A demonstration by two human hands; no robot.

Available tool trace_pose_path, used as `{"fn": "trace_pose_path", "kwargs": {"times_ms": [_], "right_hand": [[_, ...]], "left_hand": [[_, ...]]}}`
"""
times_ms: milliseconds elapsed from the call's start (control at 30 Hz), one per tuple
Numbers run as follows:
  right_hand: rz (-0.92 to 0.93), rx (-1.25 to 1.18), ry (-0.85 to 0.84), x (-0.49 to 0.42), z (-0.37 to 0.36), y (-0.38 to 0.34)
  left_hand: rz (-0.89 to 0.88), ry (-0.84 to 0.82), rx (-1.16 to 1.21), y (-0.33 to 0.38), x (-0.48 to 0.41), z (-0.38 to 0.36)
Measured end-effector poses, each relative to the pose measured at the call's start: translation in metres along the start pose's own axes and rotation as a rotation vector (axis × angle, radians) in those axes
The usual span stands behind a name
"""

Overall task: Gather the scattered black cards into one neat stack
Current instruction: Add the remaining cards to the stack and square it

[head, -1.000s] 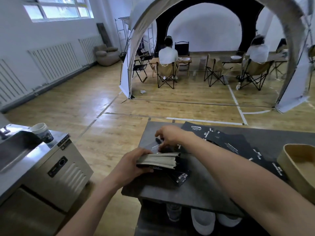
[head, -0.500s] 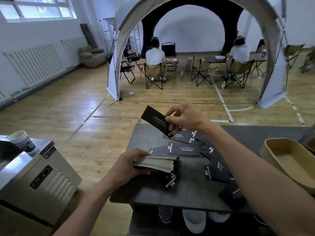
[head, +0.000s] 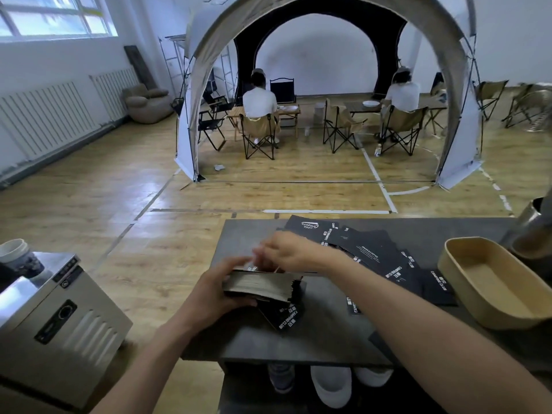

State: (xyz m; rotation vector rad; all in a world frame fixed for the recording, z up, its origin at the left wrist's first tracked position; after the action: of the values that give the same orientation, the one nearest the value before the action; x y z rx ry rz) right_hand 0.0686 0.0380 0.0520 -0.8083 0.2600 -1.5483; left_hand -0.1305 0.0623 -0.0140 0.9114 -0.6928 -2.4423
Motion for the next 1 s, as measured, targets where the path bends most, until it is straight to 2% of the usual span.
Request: {"fn": "trace_pose_path", "kwargs": {"times_ms": [67,100,167,300,500,700,833,1000], "right_hand": [[-0.069,-0.194,0.020,-0.004,0.015,0.011],[-0.089,-0.179,0.078,-0.006,0.024,0.020],[-0.101,0.007,0.165,-0.004,0.030,0.034],[-0.109,0.220,0.111,0.005,-0.001,0.042],[-0.076,0.301,0.252,0.006,-0.008,0.040],[-0.073,0.404,0.215,0.011,-0.010,0.035],[-0.114,0.405,0.242,0.016,-0.015,0.031],[-0.065,0.389,0.298,0.033,0.003,0.012]], "left_hand": [[-0.015,0.003,-0.054,0.005,0.004,0.003],[-0.011,0.010,-0.057,0.006,0.007,0.006],[0.008,-0.008,-0.029,0.007,0.017,0.012],[0.032,-0.065,-0.007,0.011,0.031,0.017],[0.011,-0.163,-0.056,0.012,0.022,0.014],[-0.032,-0.130,-0.080,0.019,0.022,0.012],[-0.008,-0.167,-0.078,0.022,0.025,0.016],[-0.012,-0.198,-0.103,0.024,0.027,0.019]]}}
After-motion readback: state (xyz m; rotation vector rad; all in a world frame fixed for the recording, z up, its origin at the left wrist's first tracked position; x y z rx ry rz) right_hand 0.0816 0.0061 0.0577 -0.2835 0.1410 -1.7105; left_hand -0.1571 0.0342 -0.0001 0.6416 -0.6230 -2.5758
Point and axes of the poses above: each hand's wrist, its own x-axis away from the middle knuckle, its own z-axis out of the back of the hand, y = z × x, the point moved 3 cm from there along -x, towards the middle knuckle, and after that the axes turned 14 degrees about -z, right-handed, at the moved point
